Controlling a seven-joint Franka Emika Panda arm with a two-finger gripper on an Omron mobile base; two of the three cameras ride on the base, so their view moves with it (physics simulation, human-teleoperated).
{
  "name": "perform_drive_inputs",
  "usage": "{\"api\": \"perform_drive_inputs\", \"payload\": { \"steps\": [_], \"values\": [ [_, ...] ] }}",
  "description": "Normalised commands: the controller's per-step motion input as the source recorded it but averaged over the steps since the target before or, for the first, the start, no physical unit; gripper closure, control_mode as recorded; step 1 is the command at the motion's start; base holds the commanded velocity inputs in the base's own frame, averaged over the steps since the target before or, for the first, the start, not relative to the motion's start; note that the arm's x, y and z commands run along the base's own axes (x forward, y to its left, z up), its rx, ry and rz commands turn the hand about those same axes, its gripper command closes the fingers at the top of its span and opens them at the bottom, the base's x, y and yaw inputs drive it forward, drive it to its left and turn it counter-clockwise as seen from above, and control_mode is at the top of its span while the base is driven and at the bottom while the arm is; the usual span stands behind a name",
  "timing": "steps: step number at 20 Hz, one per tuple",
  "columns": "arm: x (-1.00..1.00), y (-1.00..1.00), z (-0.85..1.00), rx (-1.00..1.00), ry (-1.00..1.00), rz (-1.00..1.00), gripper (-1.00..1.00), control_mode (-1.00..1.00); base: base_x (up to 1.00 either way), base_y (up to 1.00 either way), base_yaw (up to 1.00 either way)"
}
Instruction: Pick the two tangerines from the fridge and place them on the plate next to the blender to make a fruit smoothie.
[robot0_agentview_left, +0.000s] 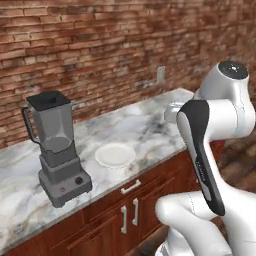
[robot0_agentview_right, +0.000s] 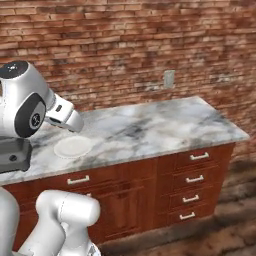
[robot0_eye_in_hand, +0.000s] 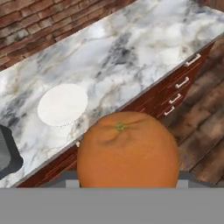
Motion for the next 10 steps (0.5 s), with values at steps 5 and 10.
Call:
{"api": "perform_drive_inputs", "payload": {
  "steps": [5,10],
  "values": [
    [0.0,0.0,0.0,0.0,0.0,0.0,1.0,1.0,0.68,-0.14,0.88],
    [0.33,-0.03,-0.12,0.0,0.01,0.13,1.0,-1.0,0.45,-0.08,0.42]
  ]
}}
